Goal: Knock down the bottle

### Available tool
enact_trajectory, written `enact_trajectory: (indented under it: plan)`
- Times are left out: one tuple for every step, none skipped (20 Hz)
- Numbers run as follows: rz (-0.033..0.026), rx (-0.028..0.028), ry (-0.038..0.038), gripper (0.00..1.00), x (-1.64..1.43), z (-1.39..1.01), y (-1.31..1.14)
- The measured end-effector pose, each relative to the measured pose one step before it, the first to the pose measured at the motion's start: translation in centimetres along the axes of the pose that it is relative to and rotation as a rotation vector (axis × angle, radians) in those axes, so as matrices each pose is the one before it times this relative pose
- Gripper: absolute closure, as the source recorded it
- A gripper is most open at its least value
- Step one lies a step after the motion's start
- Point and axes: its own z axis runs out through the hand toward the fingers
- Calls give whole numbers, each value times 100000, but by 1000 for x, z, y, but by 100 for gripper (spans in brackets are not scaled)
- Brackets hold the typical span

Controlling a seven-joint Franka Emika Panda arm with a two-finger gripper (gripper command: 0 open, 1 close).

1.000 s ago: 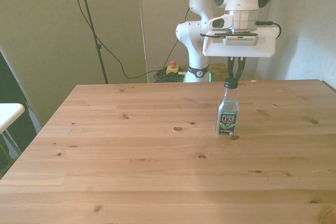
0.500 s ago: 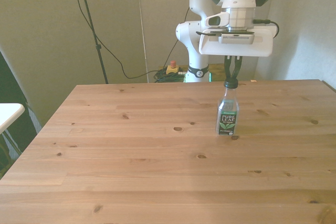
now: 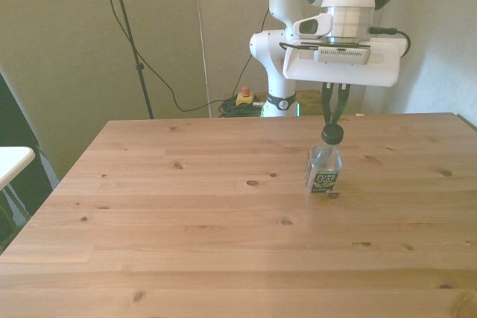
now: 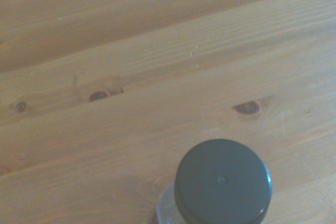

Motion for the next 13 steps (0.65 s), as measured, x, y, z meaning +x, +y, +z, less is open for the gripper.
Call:
enact_trajectory:
  plan:
    - [427,-227,185,100,224,529,-755]
    - [279,-334,234,100,224,622,-699]
    - [97,105,-17,100,208,605,-656]
    - [21,696,325,100,226,545,-624]
    - [95,1465,719,100,195,426,-571]
    - [135,1882,722,100,196,272,-488]
    - [199,1508,639,100,188,228,-325]
    - [191,1425,816,100,228,164,-260]
    - [325,1643,1092,100,300,74,-174]
    - [343,1619,891,100,343,74,-121]
    - [210,1417,1005,100,327,64,-79]
    - [123,1017,912,100,281,106,-67]
    - [183,608,384,100,188,208,-119]
